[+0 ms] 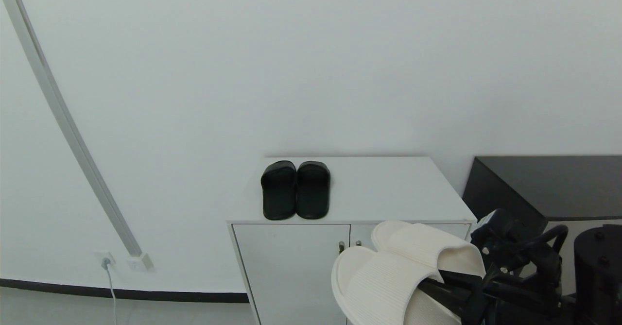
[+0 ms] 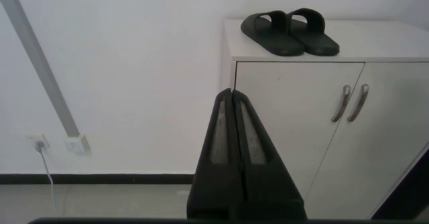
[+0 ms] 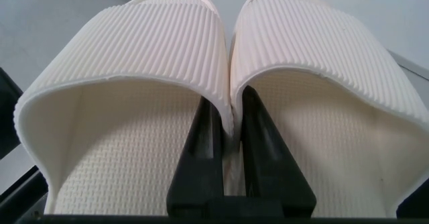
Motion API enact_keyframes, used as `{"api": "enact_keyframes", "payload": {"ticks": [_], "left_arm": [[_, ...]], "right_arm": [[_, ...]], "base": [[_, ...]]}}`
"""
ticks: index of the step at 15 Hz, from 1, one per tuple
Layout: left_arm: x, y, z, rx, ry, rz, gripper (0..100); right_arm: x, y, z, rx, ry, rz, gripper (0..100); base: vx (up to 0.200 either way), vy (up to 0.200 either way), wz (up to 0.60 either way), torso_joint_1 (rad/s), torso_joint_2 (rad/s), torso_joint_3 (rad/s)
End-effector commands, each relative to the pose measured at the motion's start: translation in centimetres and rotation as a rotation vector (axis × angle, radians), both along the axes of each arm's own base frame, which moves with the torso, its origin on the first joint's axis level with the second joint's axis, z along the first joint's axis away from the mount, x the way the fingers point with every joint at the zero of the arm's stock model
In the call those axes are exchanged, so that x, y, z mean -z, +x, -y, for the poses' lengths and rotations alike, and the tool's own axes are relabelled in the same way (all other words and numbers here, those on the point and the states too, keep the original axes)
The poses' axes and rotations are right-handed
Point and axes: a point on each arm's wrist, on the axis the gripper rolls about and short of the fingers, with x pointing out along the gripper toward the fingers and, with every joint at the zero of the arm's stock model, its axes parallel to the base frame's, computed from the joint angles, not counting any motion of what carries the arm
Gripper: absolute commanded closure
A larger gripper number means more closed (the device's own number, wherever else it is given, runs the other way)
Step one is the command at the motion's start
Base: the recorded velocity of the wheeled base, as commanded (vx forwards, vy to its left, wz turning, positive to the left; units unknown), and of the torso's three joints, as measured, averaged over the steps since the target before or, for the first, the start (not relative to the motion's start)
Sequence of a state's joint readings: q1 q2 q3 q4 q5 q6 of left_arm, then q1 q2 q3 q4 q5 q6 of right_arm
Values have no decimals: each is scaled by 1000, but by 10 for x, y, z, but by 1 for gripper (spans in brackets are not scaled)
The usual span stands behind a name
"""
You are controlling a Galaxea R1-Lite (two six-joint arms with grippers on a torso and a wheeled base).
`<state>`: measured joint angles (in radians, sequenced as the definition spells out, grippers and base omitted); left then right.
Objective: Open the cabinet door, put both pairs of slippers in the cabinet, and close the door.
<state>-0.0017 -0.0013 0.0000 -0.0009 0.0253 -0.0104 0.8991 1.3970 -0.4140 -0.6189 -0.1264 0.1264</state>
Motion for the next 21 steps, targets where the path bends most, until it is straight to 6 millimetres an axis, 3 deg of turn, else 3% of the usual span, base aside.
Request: {"api": "enact_keyframes", "payload": {"ticks": [1,5,6,21], "left_arm": [[0,0,0,-1,-2,-2,100],[0,0,0,2,0,-2,100],[0,0,0,8,0,-4,0],[0,0,0,5,0,-2,0]], "right_arm": [[0,-3,0,-10,0,1,100],[1,-4,0,-18,-5,-1,100],[1,-4,0,-18,-5,-1,100],[5,-7,0,-27,-17,-11,100]], "base": [[0,0,0,-90,212,124],[0,0,0,-160,367,208],[0,0,0,-183,452,246],[0,0,0,-201,524,317]]}}
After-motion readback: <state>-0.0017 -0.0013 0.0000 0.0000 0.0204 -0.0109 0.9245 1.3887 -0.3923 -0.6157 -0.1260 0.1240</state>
